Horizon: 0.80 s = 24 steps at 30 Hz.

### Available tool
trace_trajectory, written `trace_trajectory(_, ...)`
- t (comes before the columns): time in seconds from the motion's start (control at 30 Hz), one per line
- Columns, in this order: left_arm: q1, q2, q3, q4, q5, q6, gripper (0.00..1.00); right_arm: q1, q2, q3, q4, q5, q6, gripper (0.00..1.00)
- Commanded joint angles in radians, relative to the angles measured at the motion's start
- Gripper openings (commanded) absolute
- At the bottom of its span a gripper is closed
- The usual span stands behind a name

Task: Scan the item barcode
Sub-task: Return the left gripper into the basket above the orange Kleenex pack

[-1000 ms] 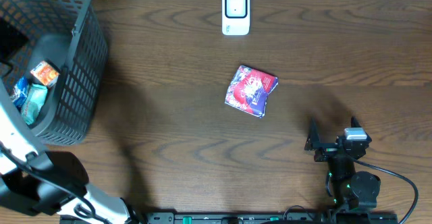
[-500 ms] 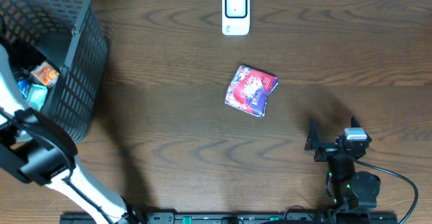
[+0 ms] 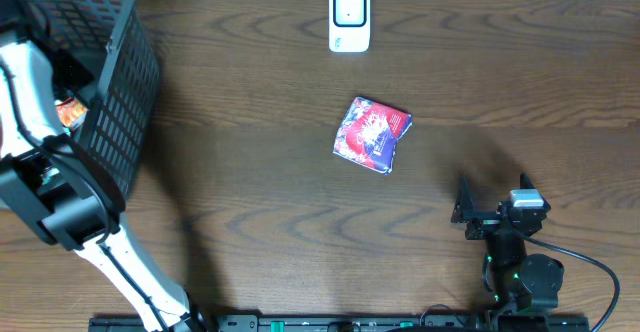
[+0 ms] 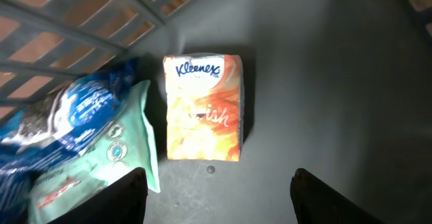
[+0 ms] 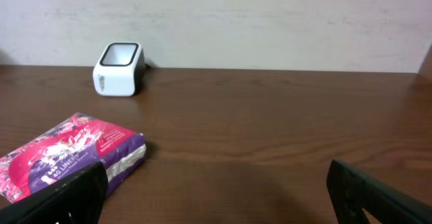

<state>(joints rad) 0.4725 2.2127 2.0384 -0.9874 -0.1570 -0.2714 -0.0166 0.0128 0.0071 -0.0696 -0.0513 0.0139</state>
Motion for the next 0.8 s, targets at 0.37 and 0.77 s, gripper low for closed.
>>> trace_trajectory(0.37, -0.007, 0.158, -0.024, 0.077, -0.151, -0.086, 0.68, -0.002, -0.004, -0.002, -0.003, 0.0, -0.008, 0.99)
trace_trajectory(0.77, -0.006, 0.17, -0.024, 0.132, -0.151, -0.036, 0.11, -0.002, -0.004, -0.002, -0.003, 0.001, -0.008, 0.99)
